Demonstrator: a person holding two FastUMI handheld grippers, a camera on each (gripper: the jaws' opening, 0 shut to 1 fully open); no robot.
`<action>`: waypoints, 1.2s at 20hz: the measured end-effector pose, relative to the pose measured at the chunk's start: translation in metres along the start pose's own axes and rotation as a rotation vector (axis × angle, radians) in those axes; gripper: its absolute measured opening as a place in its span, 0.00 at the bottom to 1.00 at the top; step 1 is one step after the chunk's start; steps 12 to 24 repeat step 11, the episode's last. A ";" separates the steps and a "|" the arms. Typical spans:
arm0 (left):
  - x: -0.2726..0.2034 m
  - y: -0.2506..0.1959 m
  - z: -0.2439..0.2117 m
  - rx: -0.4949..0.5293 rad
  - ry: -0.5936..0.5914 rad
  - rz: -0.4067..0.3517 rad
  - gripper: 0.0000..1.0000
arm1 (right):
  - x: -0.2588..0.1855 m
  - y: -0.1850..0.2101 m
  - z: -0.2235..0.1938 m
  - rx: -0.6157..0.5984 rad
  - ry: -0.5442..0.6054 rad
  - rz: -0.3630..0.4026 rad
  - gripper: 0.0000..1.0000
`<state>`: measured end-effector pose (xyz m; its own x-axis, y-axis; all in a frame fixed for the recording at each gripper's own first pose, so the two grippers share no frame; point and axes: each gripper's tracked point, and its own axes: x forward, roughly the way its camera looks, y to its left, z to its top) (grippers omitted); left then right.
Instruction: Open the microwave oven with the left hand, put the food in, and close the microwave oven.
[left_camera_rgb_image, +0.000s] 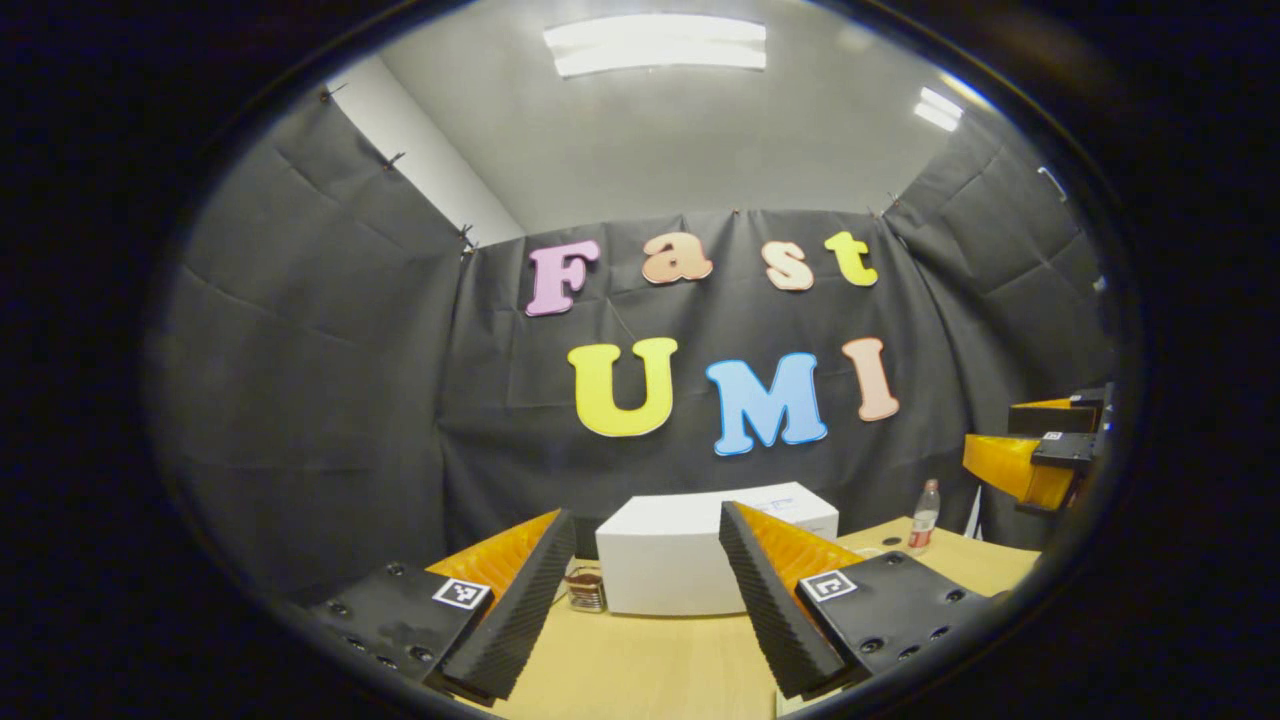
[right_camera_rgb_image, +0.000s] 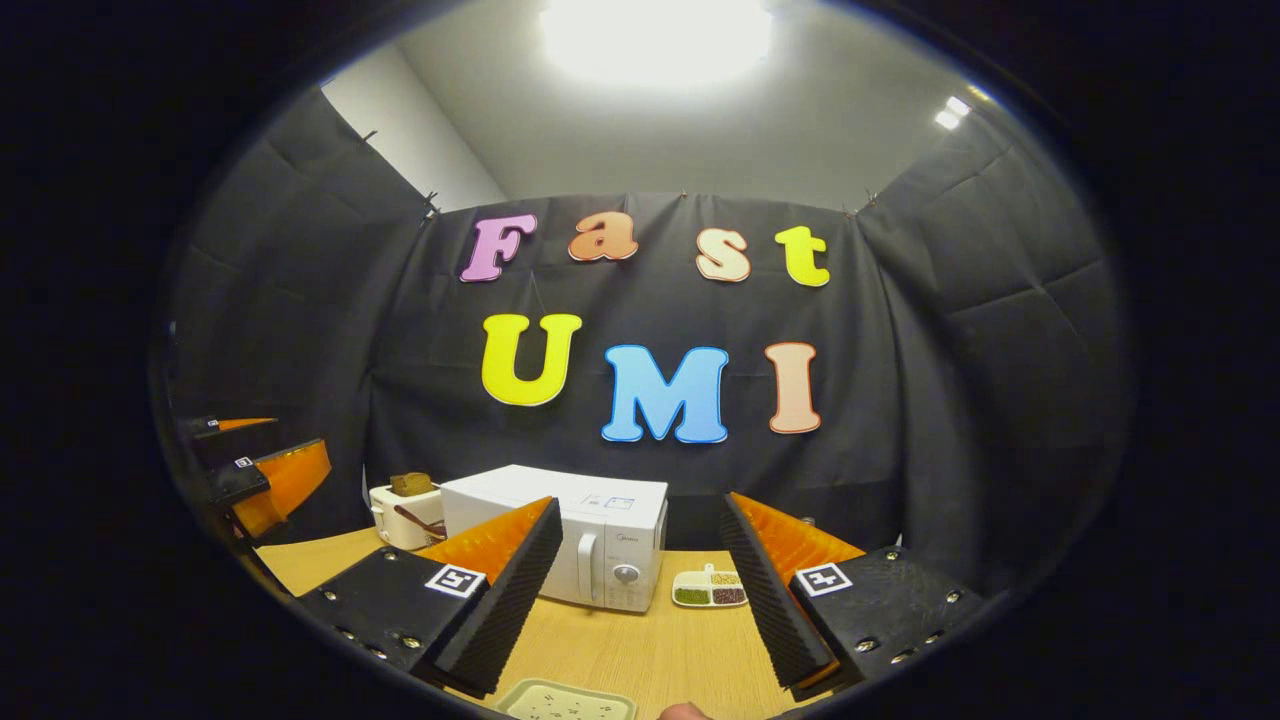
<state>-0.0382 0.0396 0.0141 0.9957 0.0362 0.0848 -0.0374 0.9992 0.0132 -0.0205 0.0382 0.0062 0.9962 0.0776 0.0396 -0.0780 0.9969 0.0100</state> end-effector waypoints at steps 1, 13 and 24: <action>0.000 0.002 0.001 0.002 -0.002 0.002 0.94 | 0.001 0.003 0.001 -0.001 0.000 0.007 0.97; 0.003 0.010 -0.002 -0.004 -0.008 0.000 0.99 | -0.001 0.012 0.002 0.022 -0.007 0.004 0.97; 0.003 0.010 -0.002 -0.004 -0.008 0.000 0.99 | -0.001 0.012 0.002 0.022 -0.007 0.004 0.97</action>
